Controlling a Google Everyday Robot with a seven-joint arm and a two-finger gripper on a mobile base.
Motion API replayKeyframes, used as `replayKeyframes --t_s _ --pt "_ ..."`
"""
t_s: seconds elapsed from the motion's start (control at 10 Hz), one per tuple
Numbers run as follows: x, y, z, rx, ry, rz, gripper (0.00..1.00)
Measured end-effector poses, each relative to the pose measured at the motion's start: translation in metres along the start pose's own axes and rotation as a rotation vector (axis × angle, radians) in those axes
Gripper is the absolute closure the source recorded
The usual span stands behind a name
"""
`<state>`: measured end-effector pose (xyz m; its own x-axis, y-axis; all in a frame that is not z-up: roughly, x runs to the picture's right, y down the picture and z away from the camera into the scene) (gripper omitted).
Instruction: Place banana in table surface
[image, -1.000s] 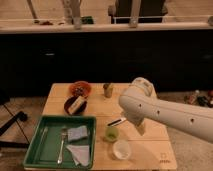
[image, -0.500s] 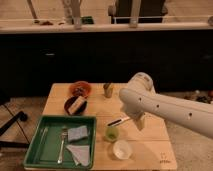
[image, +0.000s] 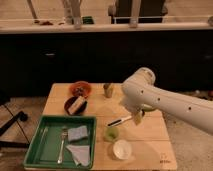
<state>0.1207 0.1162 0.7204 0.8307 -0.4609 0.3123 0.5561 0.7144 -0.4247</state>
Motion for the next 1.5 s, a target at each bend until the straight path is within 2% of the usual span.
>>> replayKeyframes --t_s 0.3,0.5,0.7,0.9,1.1,1.5 --pt "-0.003 -0.024 -0.004 0.037 -0.014 0.007 0.20" --pt "-0.011 -0.059 -0.005 0.066 -0.018 -0.001 0.20" --pt "-0.008 -0.076 -0.007 0.091 -0.022 0.009 0.20" --pt "-0.001 -0.096 -0.005 0.117 -0.041 0.032 0.20" --pt "0.015 -0.107 0.000 0.150 -0.081 0.084 0.20" --pt "0.038 -0.128 0.008 0.205 -0.141 0.145 0.20"
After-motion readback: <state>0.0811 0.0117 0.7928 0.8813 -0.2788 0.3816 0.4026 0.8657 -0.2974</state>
